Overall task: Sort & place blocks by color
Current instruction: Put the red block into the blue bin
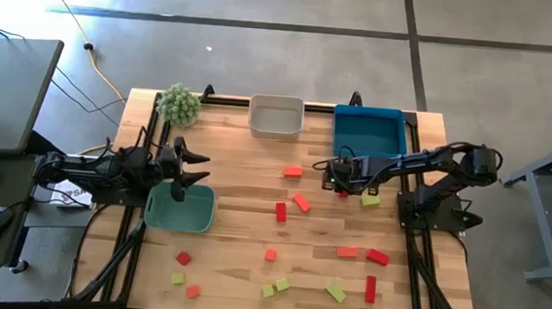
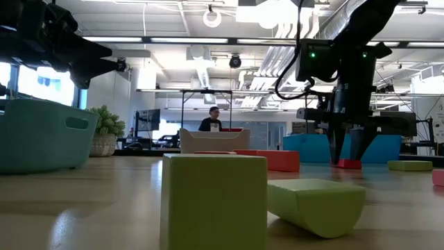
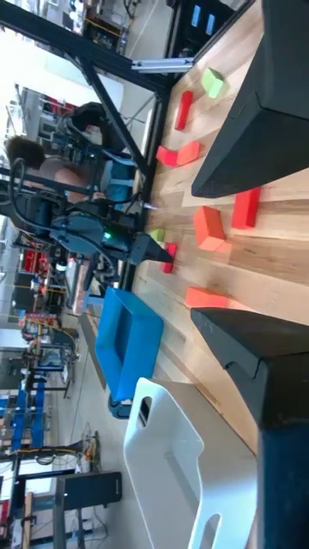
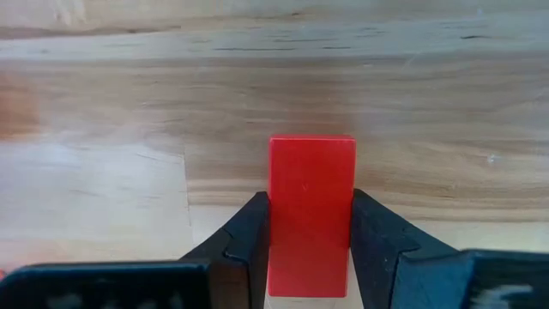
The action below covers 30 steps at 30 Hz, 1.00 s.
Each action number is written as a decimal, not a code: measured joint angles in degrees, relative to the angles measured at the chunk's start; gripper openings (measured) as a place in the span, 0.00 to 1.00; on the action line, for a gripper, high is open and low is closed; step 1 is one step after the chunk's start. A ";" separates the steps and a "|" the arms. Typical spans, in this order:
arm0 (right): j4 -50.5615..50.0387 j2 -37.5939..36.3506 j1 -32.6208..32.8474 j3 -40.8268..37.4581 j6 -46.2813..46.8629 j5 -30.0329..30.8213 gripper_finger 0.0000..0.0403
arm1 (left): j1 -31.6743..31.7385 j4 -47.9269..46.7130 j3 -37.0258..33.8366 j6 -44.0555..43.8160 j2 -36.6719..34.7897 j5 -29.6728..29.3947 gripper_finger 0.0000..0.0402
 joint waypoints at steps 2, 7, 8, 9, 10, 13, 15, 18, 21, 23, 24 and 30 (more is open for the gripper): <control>-0.55 -0.18 0.00 1.02 -1.30 -0.25 0.26 | 0.02 1.32 0.00 -0.02 -0.01 0.00 0.53; -0.81 -0.47 -0.02 5.58 -5.41 0.32 0.26 | 0.04 4.21 0.00 -0.02 0.00 -0.16 0.53; -0.72 -0.47 -0.02 6.64 -6.26 0.91 0.26 | 0.04 4.45 0.00 -0.02 -0.02 -0.41 0.53; -0.80 -0.47 -0.02 7.86 -7.25 1.67 0.26 | 0.04 4.49 0.00 -0.01 -0.02 -0.73 0.53; -1.37 -0.47 -0.02 9.16 -8.13 2.69 0.26 | 0.04 4.41 0.00 -0.02 0.00 -0.98 0.53; -4.17 -0.47 -0.33 13.39 -11.21 5.81 0.26 | 0.04 4.39 0.00 0.00 0.00 -1.01 0.53; -6.63 -0.49 -0.74 16.47 -13.30 8.68 0.26 | 0.04 4.38 0.00 0.37 0.00 -1.02 0.53; -11.37 -0.51 -1.60 21.41 -16.50 13.60 0.26 | 0.04 4.34 0.00 1.63 0.00 -1.14 0.53; -16.16 -0.56 -3.14 25.66 -18.83 18.74 0.26 | 0.04 4.36 0.00 1.61 0.00 -1.16 0.53; -19.17 -0.59 -4.69 27.96 -20.08 21.24 0.26 | 0.04 4.36 0.00 0.41 -0.01 -1.15 0.53; -20.38 -0.60 -5.57 28.80 -20.80 22.13 0.26 | 0.04 4.34 0.00 -0.03 -0.01 -1.14 0.53; -23.42 -0.62 -13.30 30.69 -26.43 24.15 0.26 | 0.04 4.53 0.00 -2.13 0.00 -1.14 0.53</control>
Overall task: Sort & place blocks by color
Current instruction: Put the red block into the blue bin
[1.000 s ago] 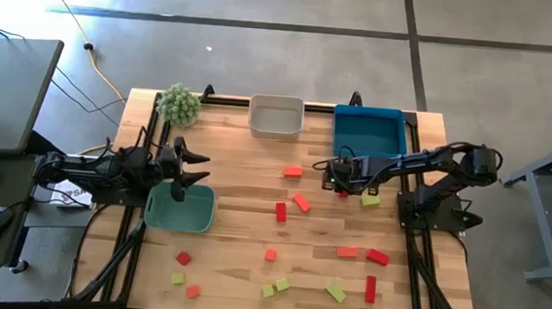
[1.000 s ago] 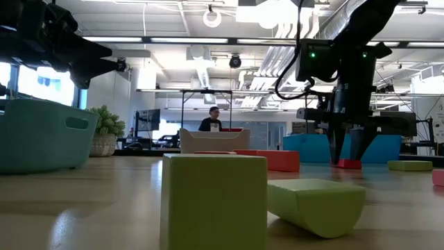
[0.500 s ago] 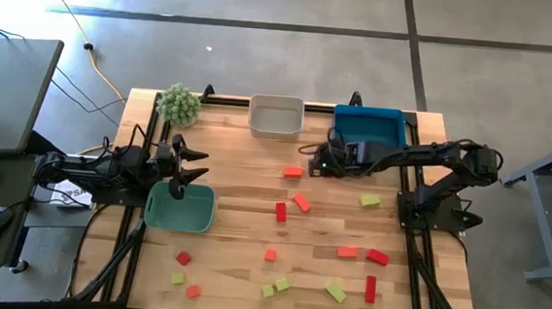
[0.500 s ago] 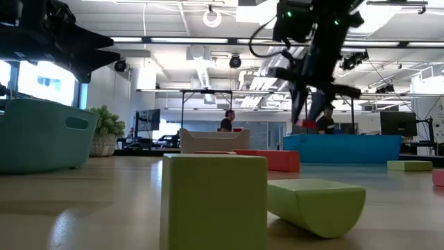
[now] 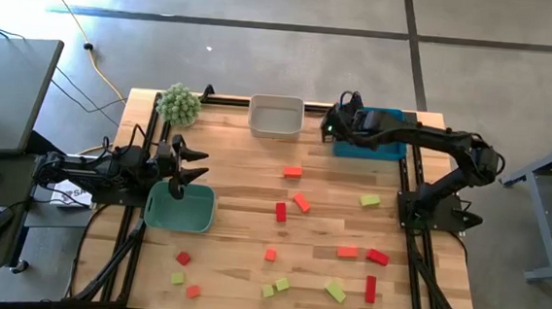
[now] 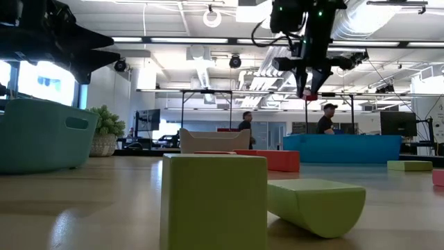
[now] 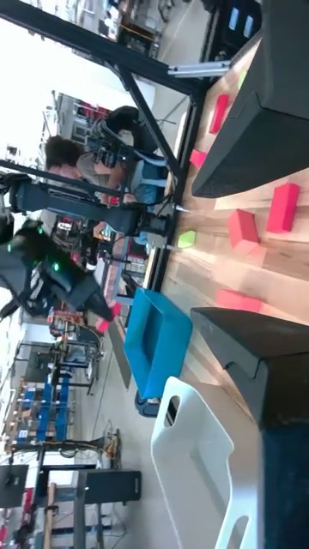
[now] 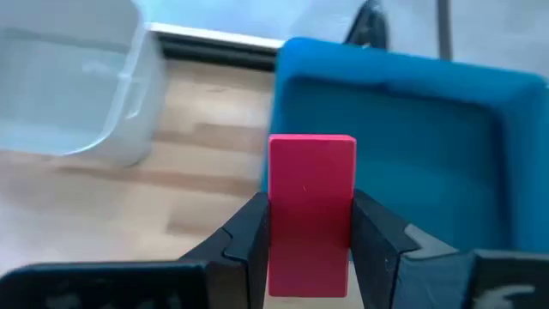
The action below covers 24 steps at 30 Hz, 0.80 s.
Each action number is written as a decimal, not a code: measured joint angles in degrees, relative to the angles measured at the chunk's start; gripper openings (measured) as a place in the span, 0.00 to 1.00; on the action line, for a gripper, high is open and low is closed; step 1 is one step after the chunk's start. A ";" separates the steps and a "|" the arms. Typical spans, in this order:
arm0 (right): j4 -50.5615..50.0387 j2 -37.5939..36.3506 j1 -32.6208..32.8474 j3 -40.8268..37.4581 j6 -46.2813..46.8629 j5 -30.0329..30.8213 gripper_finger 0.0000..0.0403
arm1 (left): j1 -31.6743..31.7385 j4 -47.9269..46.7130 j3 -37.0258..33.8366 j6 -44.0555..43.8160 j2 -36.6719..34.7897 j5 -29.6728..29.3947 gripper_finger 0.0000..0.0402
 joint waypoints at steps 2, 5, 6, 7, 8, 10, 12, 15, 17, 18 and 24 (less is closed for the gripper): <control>-0.09 0.08 -3.35 0.00 -2.54 -1.46 0.26 | -0.02 0.78 0.00 -2.67 0.00 0.00 0.53; -0.10 0.24 -8.18 0.00 -6.04 -4.92 0.26 | 0.00 1.97 0.00 -6.45 0.00 -0.02 0.53; -0.08 0.24 -9.65 0.00 -7.13 -5.98 0.26 | 0.00 2.58 0.00 -7.38 0.00 -0.02 0.53; -0.10 0.23 -11.02 0.00 -8.17 -7.04 0.26 | 0.00 3.21 0.00 -8.14 -0.01 -0.02 0.53; -0.10 0.24 -12.34 0.00 -9.25 -8.15 0.26 | 0.00 3.72 0.00 -8.93 -0.02 -0.02 0.53; -0.03 0.30 -14.88 0.00 -11.26 -10.11 0.26 | 0.00 4.16 0.00 -10.92 -0.02 -0.02 0.53; 0.05 1.07 -17.23 0.00 -12.94 -12.16 0.26 | 0.00 4.14 0.00 -13.47 0.00 -0.04 0.53; 0.17 3.40 -20.14 0.00 -15.41 -15.60 0.26 | 0.00 4.14 0.00 -16.72 0.00 -0.07 0.53; 0.19 5.70 -21.50 0.00 -16.34 -17.10 0.26 | 0.00 4.14 0.00 -17.83 -0.01 -0.09 0.53; 0.27 6.91 -21.93 0.00 -17.01 -17.74 0.26 | 0.00 4.14 0.00 -17.93 -0.01 -0.10 0.53; 2.39 13.31 -22.63 0.00 -18.87 -21.39 0.26 | -0.04 4.14 0.00 -18.51 0.00 -0.01 0.53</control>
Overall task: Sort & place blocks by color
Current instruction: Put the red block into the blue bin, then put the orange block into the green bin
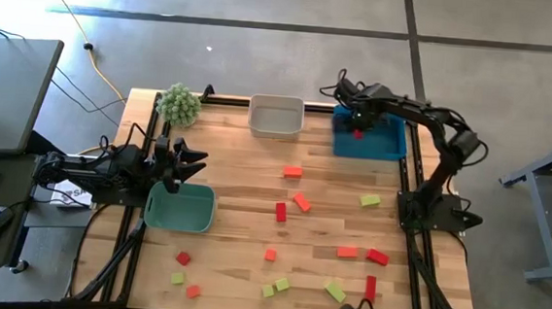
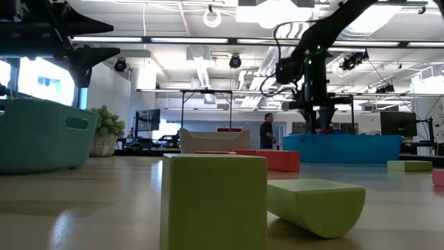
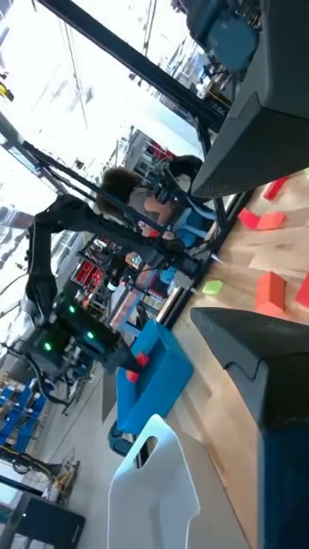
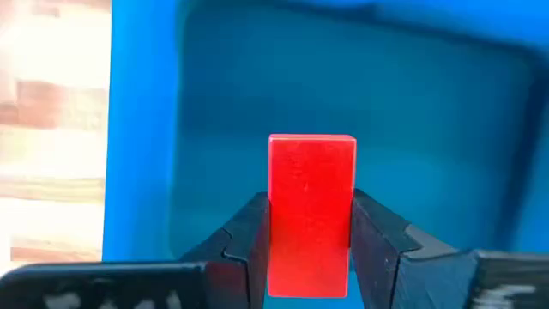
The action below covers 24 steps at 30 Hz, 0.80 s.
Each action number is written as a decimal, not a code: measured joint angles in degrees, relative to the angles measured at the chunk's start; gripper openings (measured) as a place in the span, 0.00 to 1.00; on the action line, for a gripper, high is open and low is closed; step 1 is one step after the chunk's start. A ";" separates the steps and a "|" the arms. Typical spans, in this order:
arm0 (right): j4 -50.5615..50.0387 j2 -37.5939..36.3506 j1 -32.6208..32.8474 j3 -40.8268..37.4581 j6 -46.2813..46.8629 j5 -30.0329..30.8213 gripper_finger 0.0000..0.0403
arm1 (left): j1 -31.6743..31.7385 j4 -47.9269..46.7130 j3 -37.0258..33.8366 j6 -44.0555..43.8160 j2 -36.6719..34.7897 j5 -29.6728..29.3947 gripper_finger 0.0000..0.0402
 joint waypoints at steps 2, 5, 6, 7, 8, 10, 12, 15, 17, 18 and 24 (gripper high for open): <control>0.76 1.73 0.00 0.00 -1.11 -0.87 0.26 | 0.00 0.00 0.00 -1.56 -0.02 0.01 0.53; 0.96 3.78 0.00 0.00 -1.57 -1.60 0.28 | 0.00 0.00 0.00 -2.35 -0.02 0.01 0.53; 0.99 4.17 0.00 0.00 -2.15 -1.84 0.29 | 0.00 0.00 0.00 -2.39 -0.02 0.03 0.53; 0.98 4.42 0.00 0.00 -2.74 -2.19 0.31 | 0.00 0.00 0.00 -2.69 -0.02 0.02 0.53; 0.94 4.56 0.00 0.00 -3.53 -2.29 0.32 | 0.00 0.00 0.00 -3.27 -0.01 0.03 0.53; 0.86 4.60 0.06 0.00 -4.45 -2.17 0.36 | 0.00 0.00 0.00 -4.15 -0.02 0.06 0.53; 0.77 4.59 0.13 0.00 -5.09 -1.84 0.41 | 0.00 0.00 0.00 -4.45 -0.02 0.41 0.53; 0.22 4.59 0.13 0.36 -5.53 -2.01 0.48 | 0.00 -0.10 0.10 -4.93 -0.02 1.08 0.53; -0.46 4.59 0.13 1.23 -5.53 -3.10 0.52 | 0.00 -1.49 1.20 -4.91 0.00 1.64 0.53; -1.00 4.59 0.13 1.83 -5.45 -3.34 0.54 | 0.00 -2.63 2.17 -4.72 0.18 1.87 0.53; -3.91 4.59 0.84 7.28 -5.08 -3.24 0.57 | 0.00 -13.54 10.52 -0.13 3.45 1.91 0.53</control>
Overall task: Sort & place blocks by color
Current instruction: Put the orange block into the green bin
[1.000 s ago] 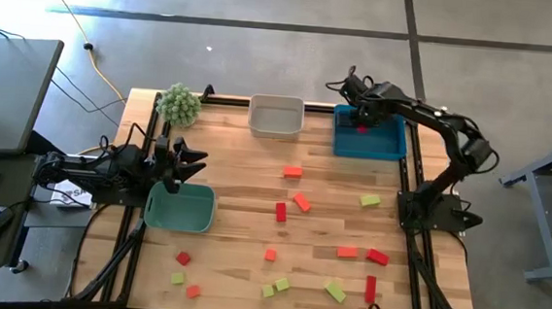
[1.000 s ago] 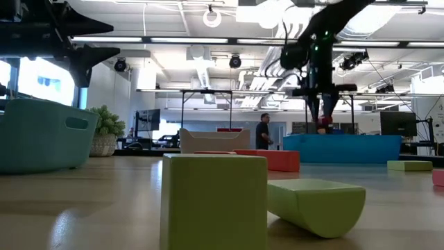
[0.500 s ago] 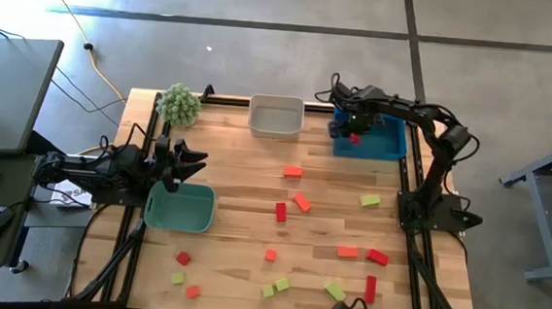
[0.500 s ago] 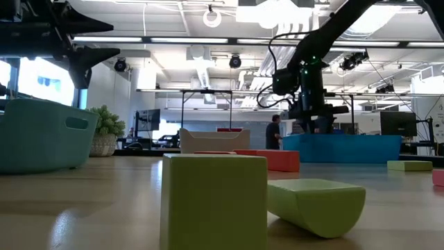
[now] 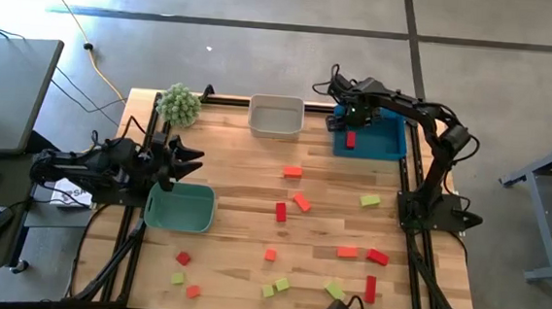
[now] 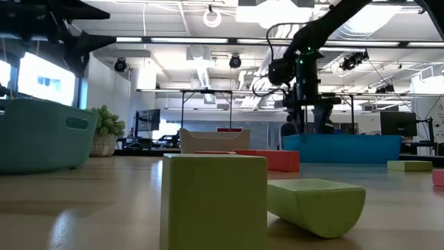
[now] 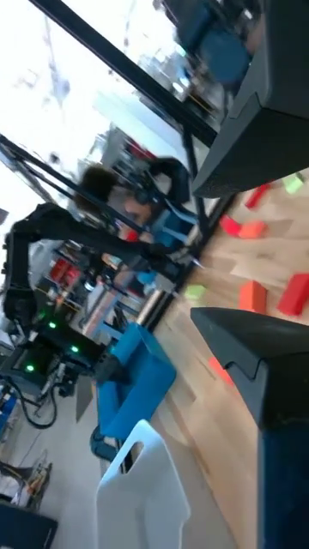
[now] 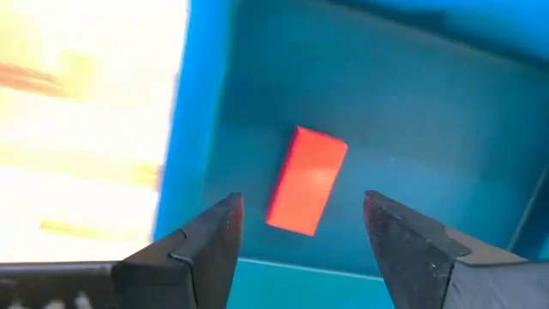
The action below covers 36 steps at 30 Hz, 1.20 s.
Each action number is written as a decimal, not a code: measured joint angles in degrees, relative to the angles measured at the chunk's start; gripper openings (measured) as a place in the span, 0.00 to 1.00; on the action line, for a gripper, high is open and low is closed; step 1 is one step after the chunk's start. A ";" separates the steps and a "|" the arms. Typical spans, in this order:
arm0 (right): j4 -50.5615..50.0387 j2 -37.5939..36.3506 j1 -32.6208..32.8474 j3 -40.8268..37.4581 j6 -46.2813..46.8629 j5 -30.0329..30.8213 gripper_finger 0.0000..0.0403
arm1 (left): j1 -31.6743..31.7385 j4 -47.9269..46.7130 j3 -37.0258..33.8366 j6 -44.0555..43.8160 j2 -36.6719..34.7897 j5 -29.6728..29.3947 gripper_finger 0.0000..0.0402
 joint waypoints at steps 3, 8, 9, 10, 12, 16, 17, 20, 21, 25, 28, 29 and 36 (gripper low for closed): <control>-1.38 0.00 1.35 3.74 -0.43 0.92 0.57 | 0.00 -6.73 4.65 1.41 2.87 0.00 0.53; -3.14 -0.02 3.99 10.42 -0.93 2.10 0.57 | 0.00 -16.96 12.29 2.95 8.12 0.00 0.53; -3.66 -0.02 4.57 11.85 -0.91 2.76 0.58 | 0.00 -18.82 13.75 3.00 9.13 0.02 0.53; -4.24 -0.04 5.11 13.24 -0.90 3.32 0.58 | 0.00 -20.59 15.17 3.00 10.08 0.15 0.53; -5.16 -0.04 6.22 16.14 -0.93 4.56 0.58 | 0.00 -24.37 17.93 3.00 11.99 0.81 0.53; -6.88 -0.07 8.02 21.78 -0.89 6.47 0.58 | 0.00 -31.18 22.89 2.98 15.79 2.54 0.53; -7.03 -0.07 8.35 23.10 -0.91 6.72 0.58 | -0.05 -32.59 23.97 3.00 16.74 3.24 0.53; -7.46 -0.07 9.15 26.97 -0.89 6.78 0.58 | -0.84 -36.11 26.54 2.98 19.61 5.00 0.53; -7.52 -0.07 9.37 28.22 -0.90 6.78 0.58 | -1.31 -36.69 27.35 2.96 20.59 5.27 0.53; -7.52 -0.09 9.85 32.59 -0.87 6.78 0.58 | -4.04 -37.64 29.42 2.64 24.64 5.64 0.53; -7.57 -0.09 10.00 34.94 -0.90 6.67 0.58 | -7.10 -37.64 30.14 0.94 27.87 5.74 0.53; -7.62 -0.09 10.02 35.52 -0.93 6.65 0.58 | -8.32 -37.67 30.26 0.24 29.05 5.97 0.53; -8.59 -0.09 10.00 37.13 -2.29 6.24 0.58 | -18.59 -38.05 30.40 -7.63 36.30 7.54 0.53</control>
